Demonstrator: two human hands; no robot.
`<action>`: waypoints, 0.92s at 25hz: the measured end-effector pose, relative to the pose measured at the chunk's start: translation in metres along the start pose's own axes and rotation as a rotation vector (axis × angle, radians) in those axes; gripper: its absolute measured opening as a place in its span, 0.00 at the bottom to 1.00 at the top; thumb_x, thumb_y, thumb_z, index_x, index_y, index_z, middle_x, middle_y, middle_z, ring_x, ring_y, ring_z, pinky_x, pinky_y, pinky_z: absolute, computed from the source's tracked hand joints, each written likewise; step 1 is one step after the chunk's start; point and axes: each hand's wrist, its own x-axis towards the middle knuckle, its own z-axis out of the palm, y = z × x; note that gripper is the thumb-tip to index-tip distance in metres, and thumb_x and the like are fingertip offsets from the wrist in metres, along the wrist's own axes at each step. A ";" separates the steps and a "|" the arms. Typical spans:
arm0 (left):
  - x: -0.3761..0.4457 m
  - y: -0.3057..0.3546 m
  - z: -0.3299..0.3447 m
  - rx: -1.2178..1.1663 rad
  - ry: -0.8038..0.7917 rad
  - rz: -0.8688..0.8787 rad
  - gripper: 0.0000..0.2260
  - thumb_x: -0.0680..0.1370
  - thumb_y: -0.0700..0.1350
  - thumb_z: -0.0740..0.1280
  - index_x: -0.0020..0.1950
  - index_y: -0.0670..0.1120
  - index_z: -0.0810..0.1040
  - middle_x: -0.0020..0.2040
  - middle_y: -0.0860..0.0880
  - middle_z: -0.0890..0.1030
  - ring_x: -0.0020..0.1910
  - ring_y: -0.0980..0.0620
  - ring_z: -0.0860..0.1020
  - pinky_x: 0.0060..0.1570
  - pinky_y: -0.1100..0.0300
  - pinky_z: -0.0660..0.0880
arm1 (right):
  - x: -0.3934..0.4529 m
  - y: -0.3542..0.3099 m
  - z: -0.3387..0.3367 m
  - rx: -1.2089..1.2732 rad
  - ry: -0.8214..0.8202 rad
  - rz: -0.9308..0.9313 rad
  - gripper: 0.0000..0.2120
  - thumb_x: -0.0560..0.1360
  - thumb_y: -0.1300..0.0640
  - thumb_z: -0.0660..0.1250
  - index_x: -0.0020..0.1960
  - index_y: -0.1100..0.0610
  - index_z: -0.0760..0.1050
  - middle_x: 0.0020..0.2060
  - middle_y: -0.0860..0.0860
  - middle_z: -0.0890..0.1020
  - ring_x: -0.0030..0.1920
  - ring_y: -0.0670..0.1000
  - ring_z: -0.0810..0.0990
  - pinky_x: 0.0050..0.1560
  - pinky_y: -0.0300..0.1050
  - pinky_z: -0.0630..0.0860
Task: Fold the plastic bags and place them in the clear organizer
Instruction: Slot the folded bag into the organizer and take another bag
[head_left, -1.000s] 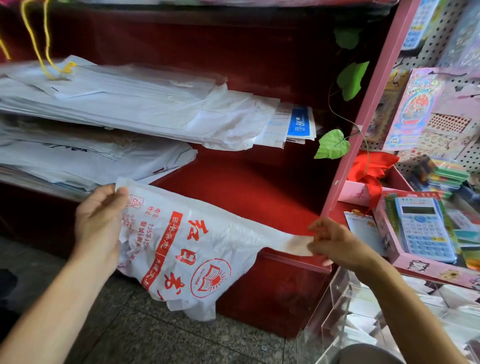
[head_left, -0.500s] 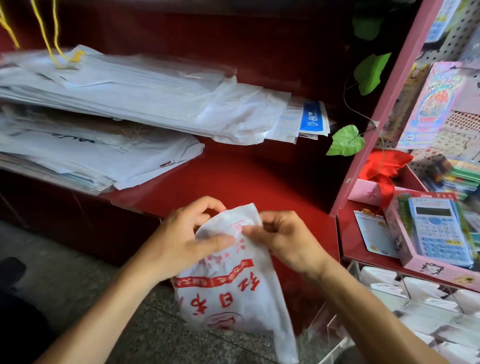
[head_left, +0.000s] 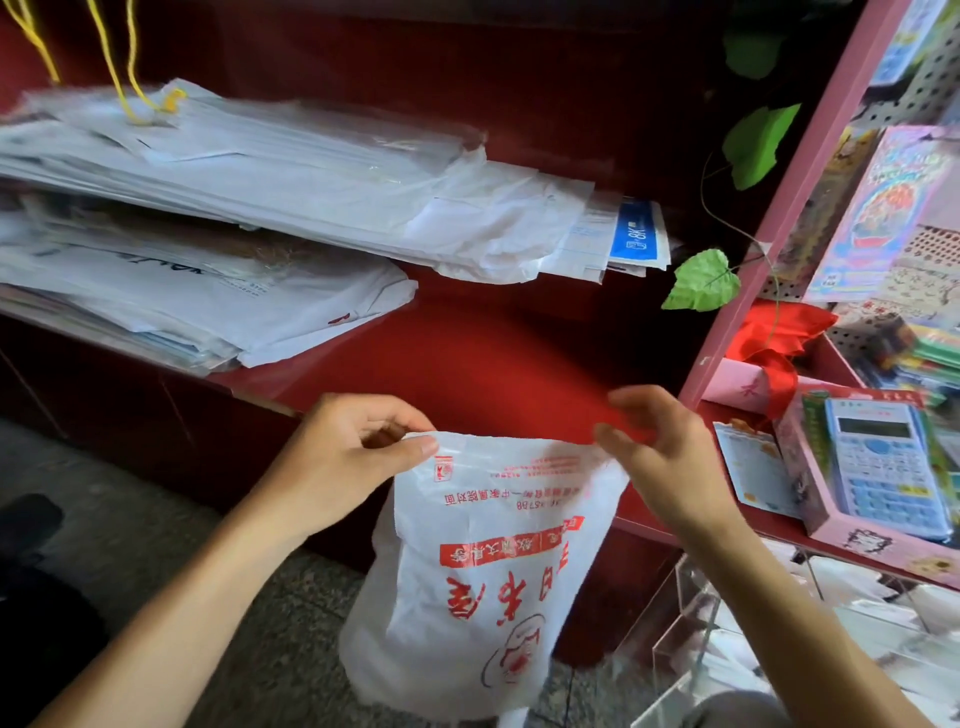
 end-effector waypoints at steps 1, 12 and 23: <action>-0.001 0.004 0.005 -0.003 -0.001 0.028 0.07 0.73 0.37 0.75 0.39 0.50 0.85 0.40 0.50 0.86 0.42 0.50 0.83 0.46 0.61 0.77 | -0.004 -0.010 0.005 0.003 -0.083 -0.147 0.12 0.73 0.53 0.75 0.55 0.50 0.79 0.48 0.42 0.83 0.50 0.41 0.80 0.49 0.33 0.73; 0.002 -0.005 -0.003 0.011 0.064 -0.024 0.16 0.67 0.63 0.67 0.47 0.56 0.83 0.46 0.55 0.84 0.49 0.57 0.81 0.49 0.60 0.77 | 0.001 -0.015 -0.001 0.634 -0.252 -0.051 0.07 0.73 0.56 0.72 0.44 0.61 0.80 0.36 0.60 0.82 0.35 0.54 0.80 0.37 0.47 0.77; -0.006 -0.007 0.000 -0.297 -0.183 -0.071 0.34 0.67 0.33 0.70 0.64 0.65 0.74 0.63 0.57 0.79 0.58 0.52 0.81 0.54 0.51 0.80 | 0.012 0.024 -0.041 1.004 -0.098 0.135 0.19 0.61 0.42 0.81 0.41 0.52 0.78 0.37 0.50 0.81 0.36 0.50 0.78 0.41 0.47 0.74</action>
